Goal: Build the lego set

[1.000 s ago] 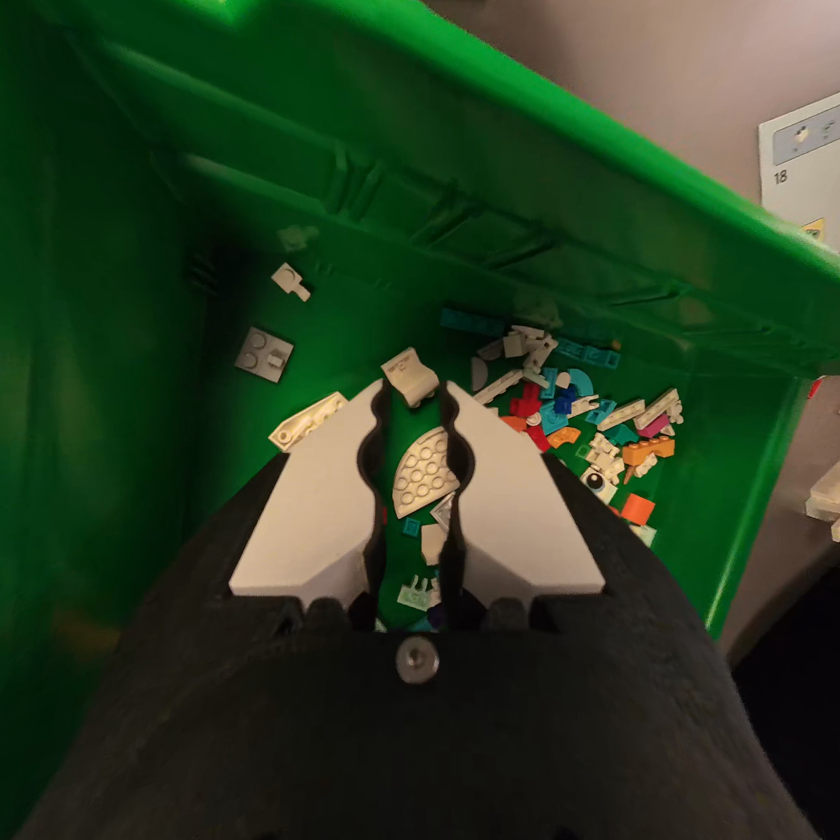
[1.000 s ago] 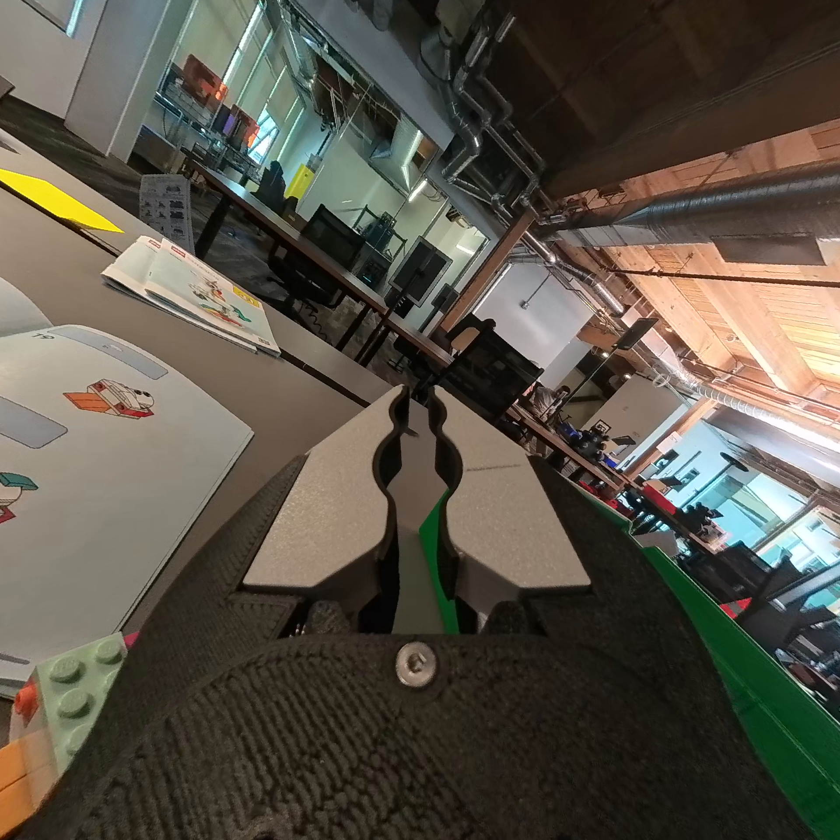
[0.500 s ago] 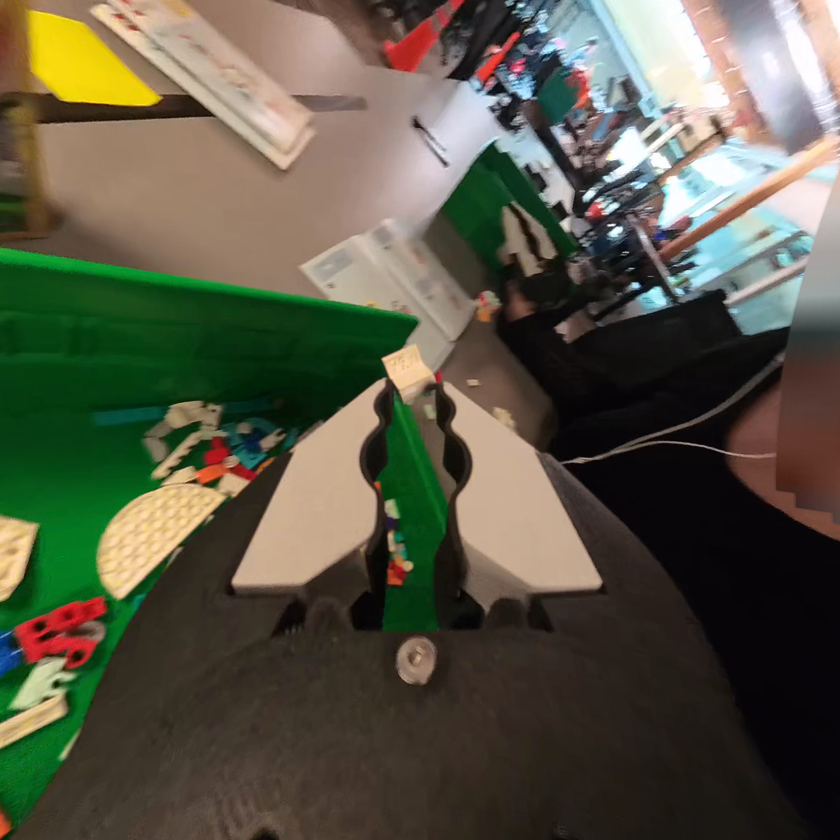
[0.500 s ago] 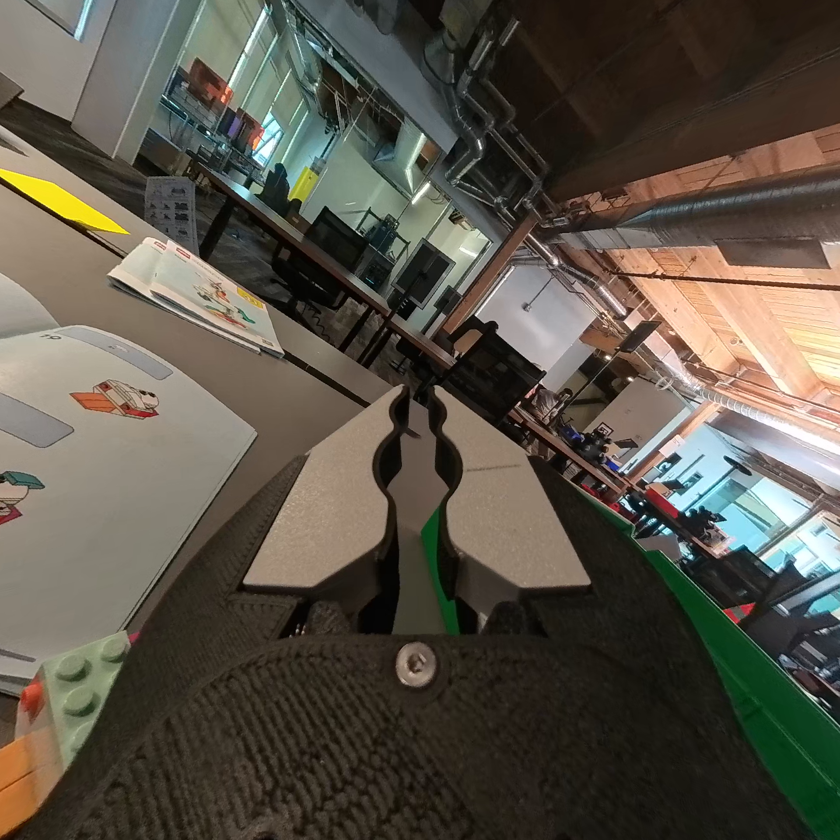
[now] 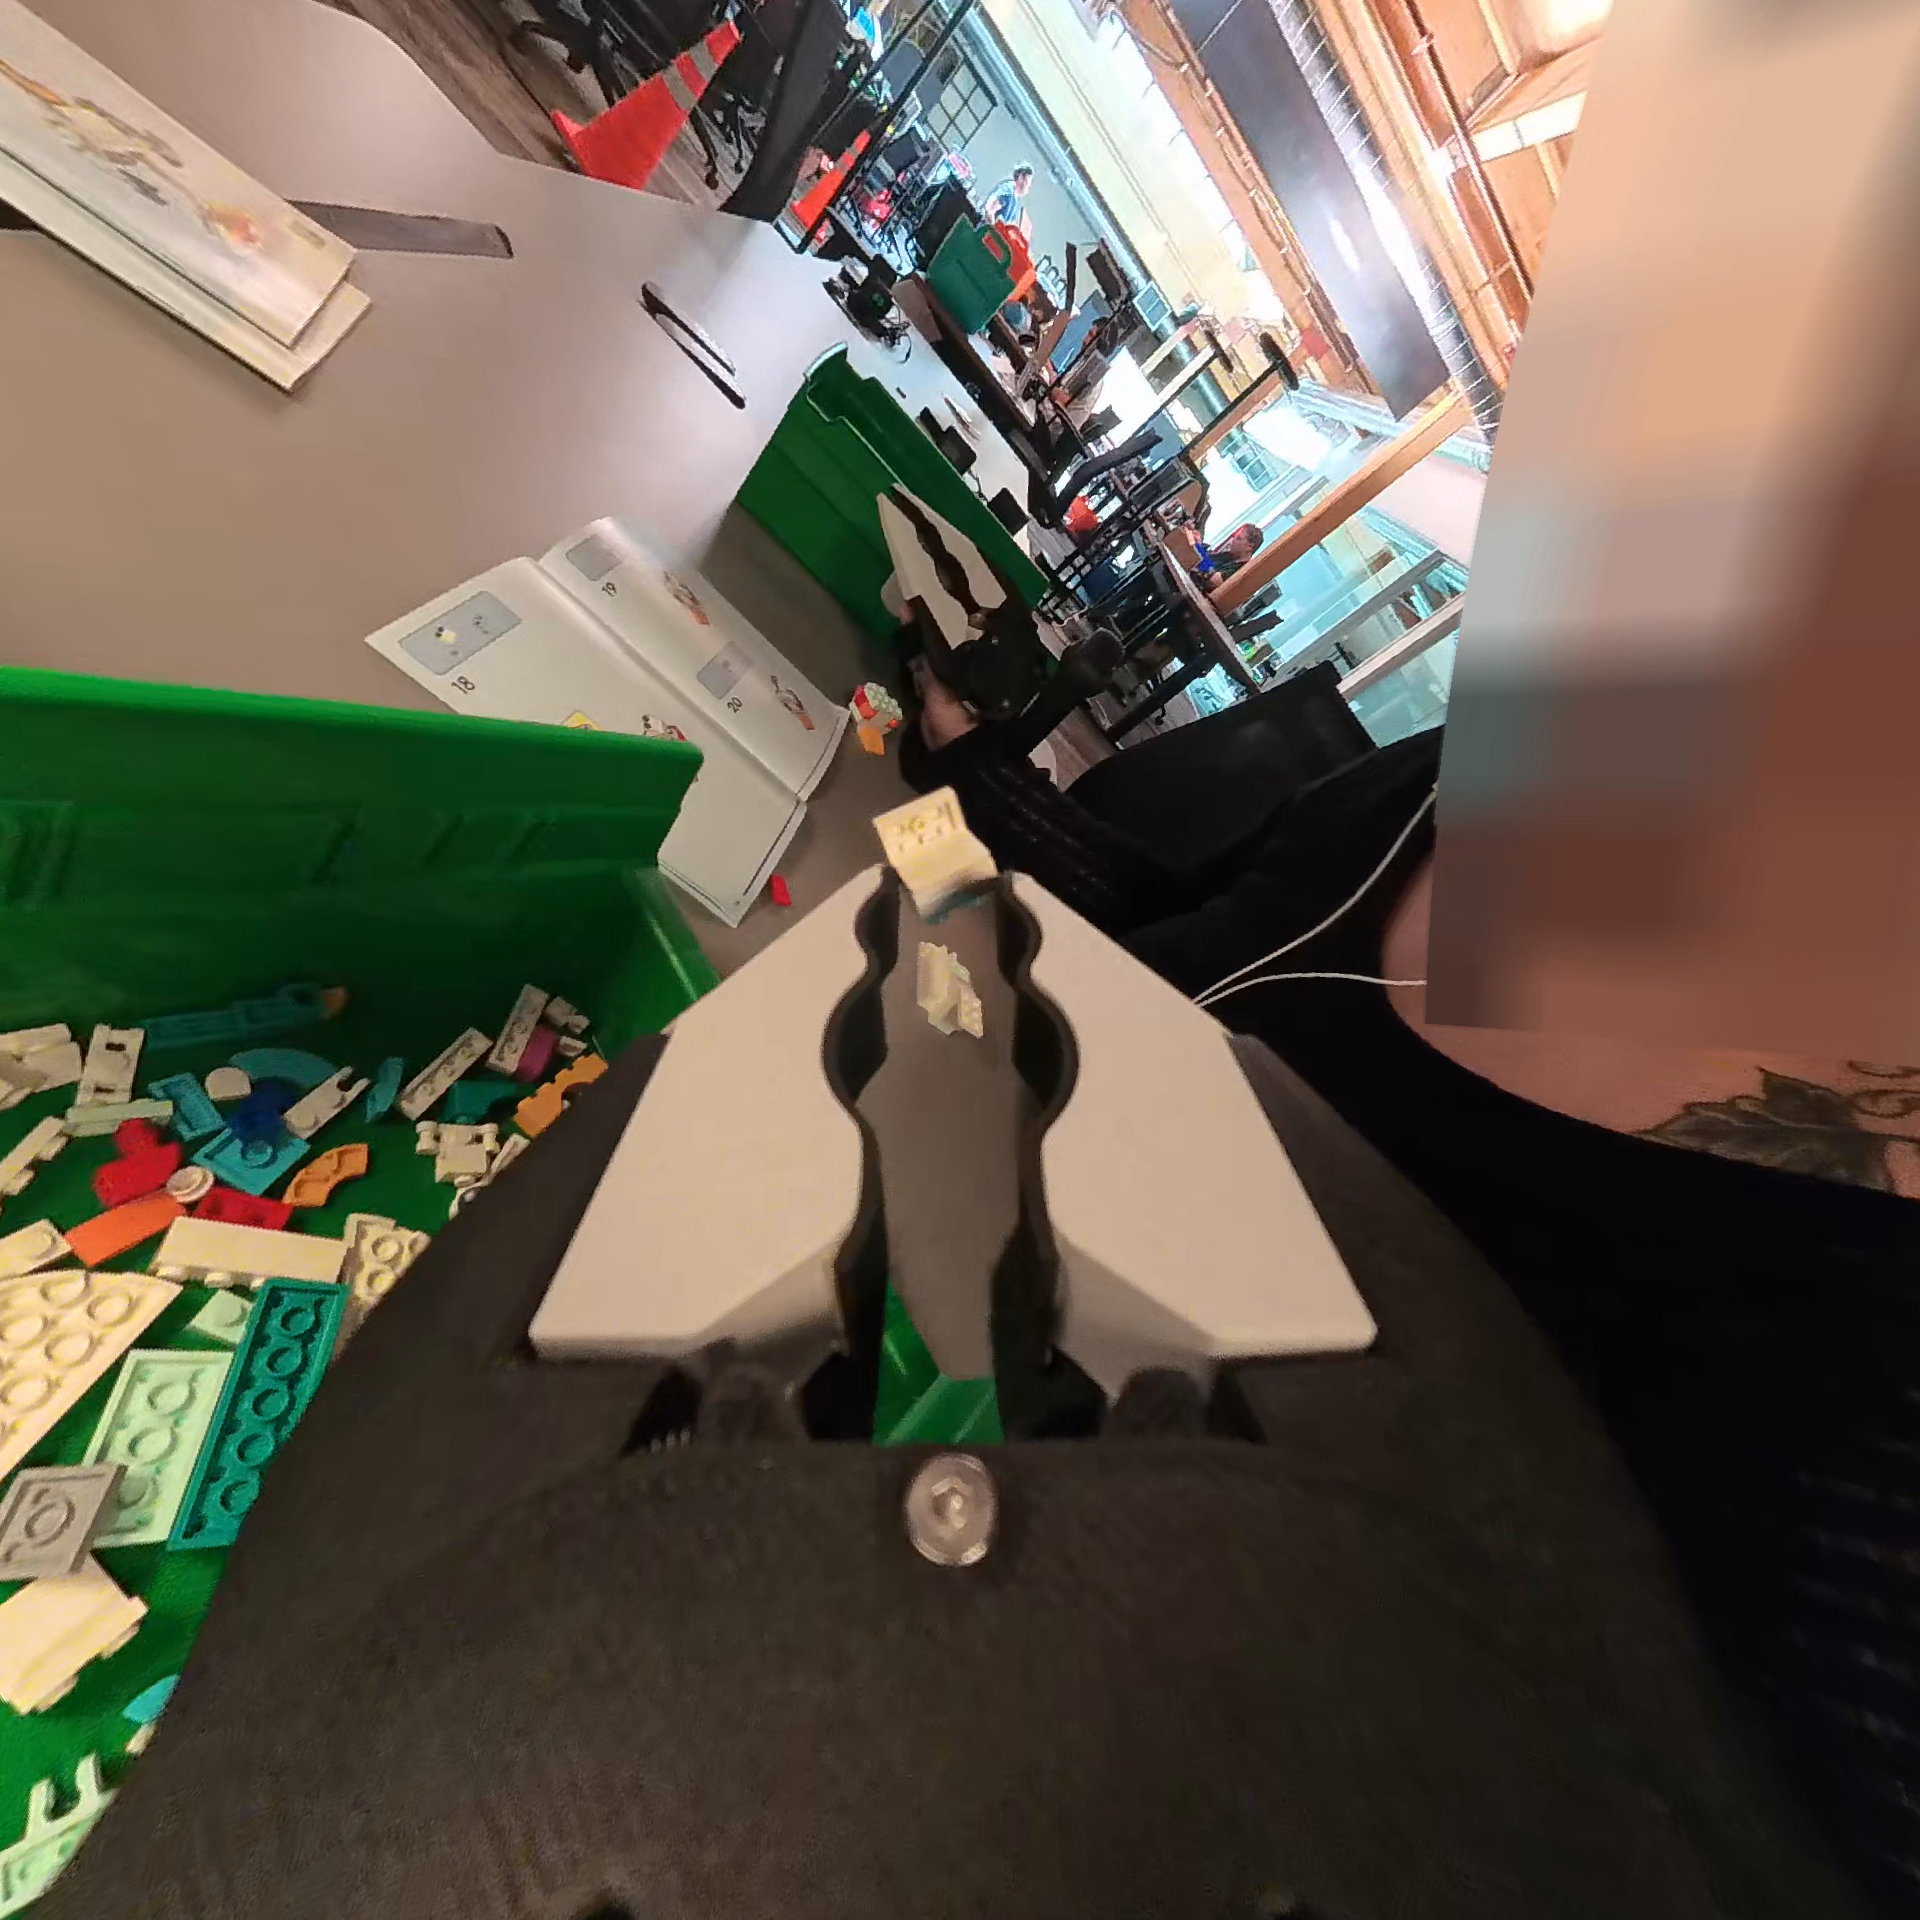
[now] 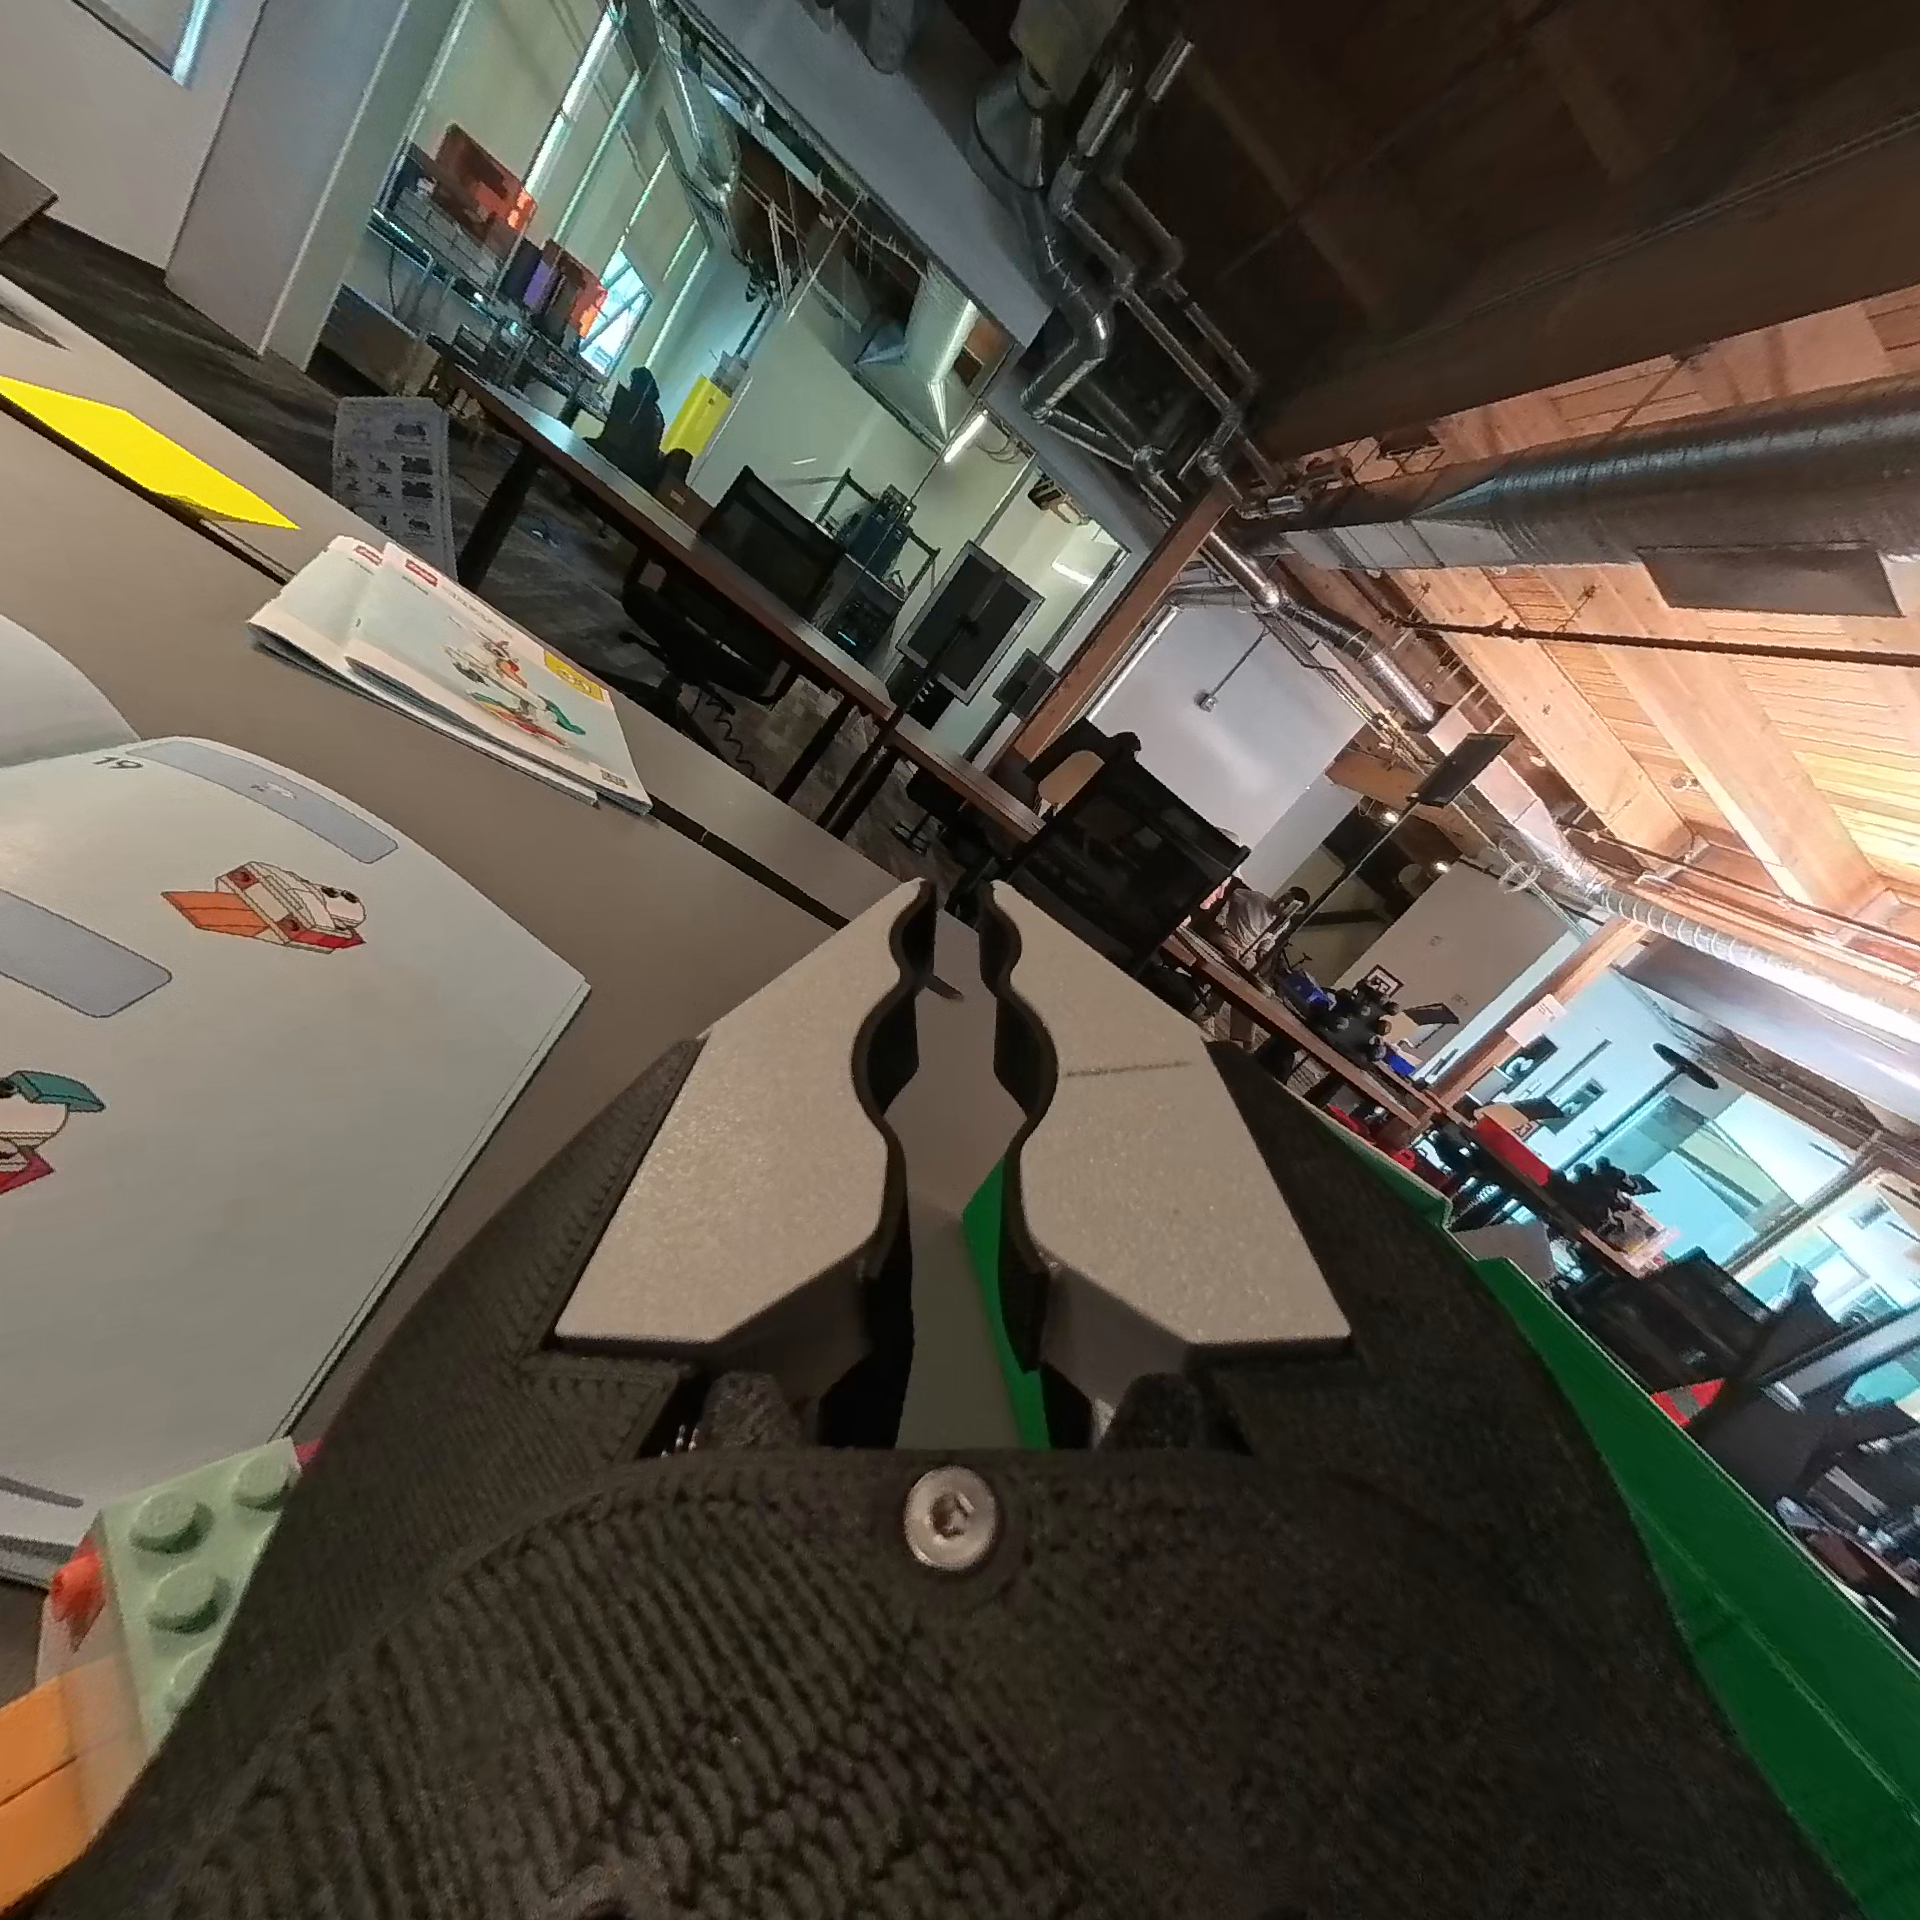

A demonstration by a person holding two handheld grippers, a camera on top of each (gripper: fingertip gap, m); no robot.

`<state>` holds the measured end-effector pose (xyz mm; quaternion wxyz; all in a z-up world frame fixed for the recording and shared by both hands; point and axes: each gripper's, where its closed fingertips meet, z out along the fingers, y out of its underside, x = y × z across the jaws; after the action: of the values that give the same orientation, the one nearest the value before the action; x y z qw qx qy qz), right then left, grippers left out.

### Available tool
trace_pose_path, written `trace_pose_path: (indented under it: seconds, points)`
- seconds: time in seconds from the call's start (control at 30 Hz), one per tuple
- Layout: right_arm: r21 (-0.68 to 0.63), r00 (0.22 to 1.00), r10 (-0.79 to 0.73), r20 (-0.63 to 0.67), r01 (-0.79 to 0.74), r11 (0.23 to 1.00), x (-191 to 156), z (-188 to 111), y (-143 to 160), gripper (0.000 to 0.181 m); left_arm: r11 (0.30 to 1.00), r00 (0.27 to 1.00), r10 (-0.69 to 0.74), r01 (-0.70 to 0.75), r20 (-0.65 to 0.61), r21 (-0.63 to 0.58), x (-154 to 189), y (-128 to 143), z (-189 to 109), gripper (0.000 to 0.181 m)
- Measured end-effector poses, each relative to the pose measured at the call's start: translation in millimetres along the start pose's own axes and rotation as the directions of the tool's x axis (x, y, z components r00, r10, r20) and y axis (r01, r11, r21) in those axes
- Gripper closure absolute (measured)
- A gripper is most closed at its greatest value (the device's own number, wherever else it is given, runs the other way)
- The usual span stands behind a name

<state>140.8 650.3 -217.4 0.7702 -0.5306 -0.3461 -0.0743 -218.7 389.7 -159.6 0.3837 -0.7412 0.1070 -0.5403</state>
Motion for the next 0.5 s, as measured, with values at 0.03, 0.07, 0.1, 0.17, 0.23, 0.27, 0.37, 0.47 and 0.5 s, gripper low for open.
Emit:
trace_pose_path:
  seconds: [0.03, 0.07, 0.1, 0.17, 0.23, 0.27, 0.37, 0.47, 0.5]
  points:
    - [0.000, 1.000, -0.001, 0.001, 0.001, 1.000, 0, 0, 0, 0.175, 1.000, 1.000, 0.000, 0.000, -0.002, 0.000, 0, 0, 0, 0.164]
    - [0.000, 1.000, -0.002, 0.001, 0.002, 1.000, 0, 0, 0, 0.175, 1.000, 1.000, 0.004, -0.004, -0.005, -0.001, 1, 1, 0, 0.164]
    - [0.000, 1.000, -0.002, 0.001, 0.002, 1.000, 0, 0, 0, 0.175, 1.000, 1.000, 0.011, -0.011, -0.004, -0.004, 1, 2, 0, 0.164]
    - [-0.001, 1.000, -0.004, 0.002, 0.004, 1.000, -1, 0, 0, 0.175, 0.999, 0.999, 0.031, -0.031, -0.005, -0.015, 3, 4, 1, 0.164]
    - [-0.001, 1.000, -0.006, 0.003, 0.006, 1.000, -1, 0, 0, 0.175, 0.998, 0.998, 0.055, -0.055, -0.016, -0.026, 7, 6, 2, 0.164]
    - [-0.001, 1.000, -0.007, 0.004, 0.007, 1.000, -1, 0, 0, 0.175, 0.997, 0.998, 0.065, -0.066, -0.022, -0.033, 9, 8, 3, 0.164]
    - [-0.002, 1.000, -0.010, 0.005, 0.010, 1.000, -2, 0, 0, 0.175, 0.996, 0.992, 0.073, -0.077, -0.106, -0.035, 22, 10, 5, 0.164]
    - [-0.002, 1.000, -0.013, 0.008, 0.013, 1.000, -2, 1, 0, 0.175, 0.999, 0.962, 0.042, -0.039, -0.271, 0.018, 45, 4, 1, 0.164]
    - [-0.002, 1.000, -0.014, 0.008, 0.014, 1.000, -2, 1, 0, 0.175, 0.999, 0.949, 0.035, -0.025, -0.315, 0.036, 50, 1, -1, 0.163]
